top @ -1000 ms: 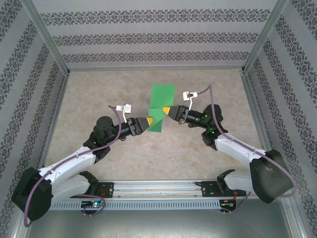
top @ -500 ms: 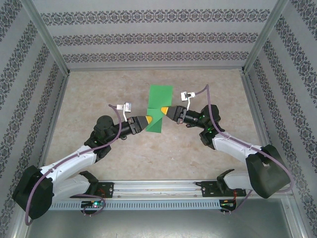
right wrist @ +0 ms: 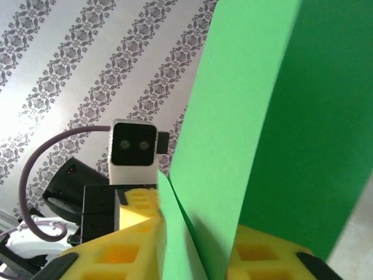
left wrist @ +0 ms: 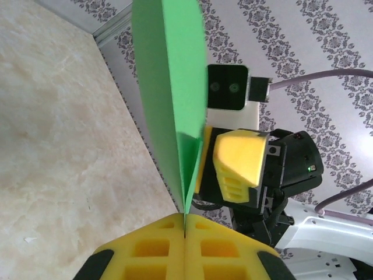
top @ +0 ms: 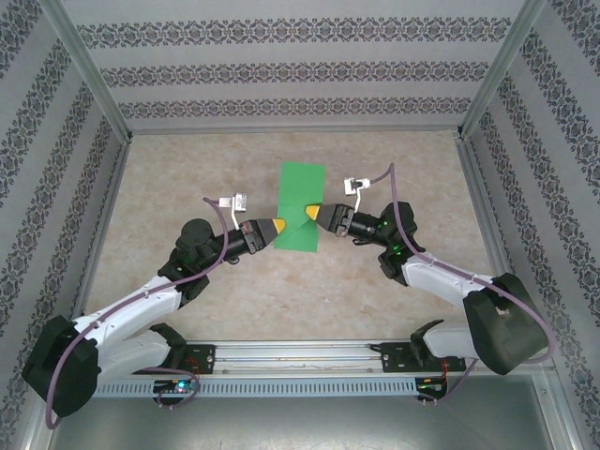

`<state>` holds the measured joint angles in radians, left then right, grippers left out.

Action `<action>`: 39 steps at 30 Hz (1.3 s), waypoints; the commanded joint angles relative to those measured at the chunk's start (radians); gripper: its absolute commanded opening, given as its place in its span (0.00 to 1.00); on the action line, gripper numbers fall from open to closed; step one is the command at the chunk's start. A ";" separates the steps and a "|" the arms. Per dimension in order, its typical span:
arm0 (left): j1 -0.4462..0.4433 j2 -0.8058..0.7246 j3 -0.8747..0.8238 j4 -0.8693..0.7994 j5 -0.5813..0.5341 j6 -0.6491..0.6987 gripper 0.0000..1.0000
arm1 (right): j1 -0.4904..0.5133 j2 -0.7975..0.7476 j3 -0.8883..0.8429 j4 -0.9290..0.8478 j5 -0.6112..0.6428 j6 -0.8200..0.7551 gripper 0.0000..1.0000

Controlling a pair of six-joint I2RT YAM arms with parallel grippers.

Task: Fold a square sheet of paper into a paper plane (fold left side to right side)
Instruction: Turn over the paper at the center of the table.

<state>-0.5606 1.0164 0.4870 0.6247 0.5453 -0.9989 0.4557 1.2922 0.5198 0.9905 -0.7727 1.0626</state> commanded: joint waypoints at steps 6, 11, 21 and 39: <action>0.008 -0.072 0.130 -0.409 -0.039 0.188 0.00 | -0.080 -0.156 -0.059 -0.193 0.034 -0.136 0.45; 0.008 -0.058 0.304 -0.864 -0.113 0.371 0.00 | -0.096 -0.330 -0.024 -0.704 0.218 -0.385 0.54; -0.160 0.134 0.668 -1.523 -0.627 0.549 0.00 | -0.118 -0.460 0.046 -1.238 0.616 -0.598 0.98; -0.436 0.647 0.972 -2.095 -1.217 0.101 0.00 | -0.236 -0.469 -0.001 -1.284 0.612 -0.553 0.98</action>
<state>-0.9768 1.6344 1.4670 -1.3674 -0.5785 -0.7719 0.2333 0.8326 0.5335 -0.2825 -0.1612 0.5091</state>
